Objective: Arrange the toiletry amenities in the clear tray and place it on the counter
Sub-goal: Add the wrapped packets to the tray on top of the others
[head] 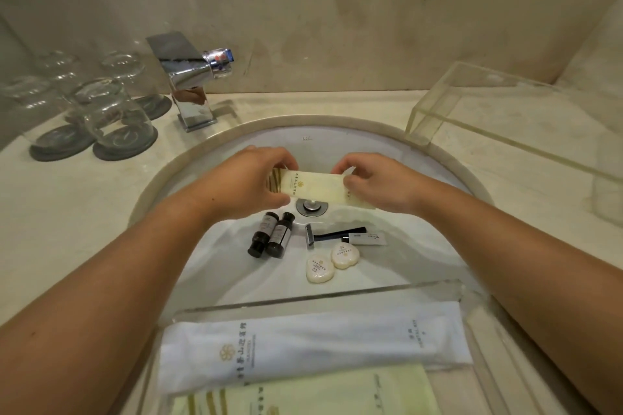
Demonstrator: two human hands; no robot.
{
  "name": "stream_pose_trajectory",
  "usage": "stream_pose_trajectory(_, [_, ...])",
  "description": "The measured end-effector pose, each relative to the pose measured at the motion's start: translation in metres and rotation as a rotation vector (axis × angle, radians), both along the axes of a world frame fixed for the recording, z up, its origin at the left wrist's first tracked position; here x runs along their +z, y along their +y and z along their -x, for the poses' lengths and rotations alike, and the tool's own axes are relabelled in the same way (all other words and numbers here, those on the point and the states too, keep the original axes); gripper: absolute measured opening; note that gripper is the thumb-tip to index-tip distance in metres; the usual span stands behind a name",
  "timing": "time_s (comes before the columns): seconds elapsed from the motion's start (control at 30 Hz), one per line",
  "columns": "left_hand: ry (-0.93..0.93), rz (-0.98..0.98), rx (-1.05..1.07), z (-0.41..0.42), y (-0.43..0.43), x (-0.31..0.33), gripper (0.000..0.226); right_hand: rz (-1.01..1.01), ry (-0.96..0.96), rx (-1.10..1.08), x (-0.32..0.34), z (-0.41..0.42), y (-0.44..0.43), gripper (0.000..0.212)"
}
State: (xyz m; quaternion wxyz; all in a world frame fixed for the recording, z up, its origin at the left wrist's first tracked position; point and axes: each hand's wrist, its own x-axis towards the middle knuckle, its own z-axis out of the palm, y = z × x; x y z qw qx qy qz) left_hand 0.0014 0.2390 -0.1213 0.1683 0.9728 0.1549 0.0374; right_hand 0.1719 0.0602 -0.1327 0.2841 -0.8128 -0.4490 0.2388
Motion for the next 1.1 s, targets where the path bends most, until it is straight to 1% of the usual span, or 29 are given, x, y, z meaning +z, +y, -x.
stream_pose_trajectory(0.13, [-0.049,-0.024,-0.020,0.020,-0.016,0.017,0.038,-0.008,0.053,0.030,0.019,0.015,-0.019,0.018])
stream_pose_trajectory(0.17, [-0.061,-0.030,-0.024,0.025,-0.020,0.022,0.038,-0.012,0.052,0.048,0.025,0.020,-0.023,0.021])
stream_pose_trajectory(0.27, [-0.116,-0.059,-0.019,0.040,-0.030,0.035,0.037,-0.007,-0.044,0.097,0.043,0.034,-0.039,0.045])
stream_pose_trajectory(0.4, [-0.175,-0.030,-0.033,0.058,-0.046,0.051,0.036,-0.042,-0.218,0.089,0.060,0.052,-0.055,0.054])
stream_pose_trajectory(0.5, [-0.196,-0.043,-0.033,0.070,-0.060,0.064,0.034,-0.075,-0.338,0.098,0.068,0.064,-0.065,0.051])
stream_pose_trajectory(0.63, [-0.207,-0.055,-0.038,0.086,-0.073,0.078,0.034,-0.111,-0.430,0.078,0.080,0.079,-0.079,0.039])
stream_pose_trajectory(0.73, [-0.220,-0.048,-0.046,0.097,-0.083,0.087,0.037,-0.099,-0.441,0.078,0.088,0.089,-0.087,0.032])
stream_pose_trajectory(0.83, [-0.227,-0.059,-0.066,0.109,-0.091,0.093,0.049,-0.070,-0.401,0.080,0.096,0.100,-0.096,0.029])
stream_pose_trajectory(0.93, [-0.233,-0.106,-0.091,0.122,-0.097,0.099,0.064,-0.043,-0.371,0.099,0.105,0.110,-0.106,0.029])
stream_pose_trajectory(1.0, [-0.250,-0.114,-0.087,0.133,-0.104,0.102,0.062,-0.033,-0.380,0.124,0.109,0.117,-0.114,0.033])
stream_pose_trajectory(1.1, [-0.288,-0.080,-0.097,0.151,-0.114,0.105,0.053,-0.069,-0.416,0.159,0.110,0.127,-0.126,0.048])
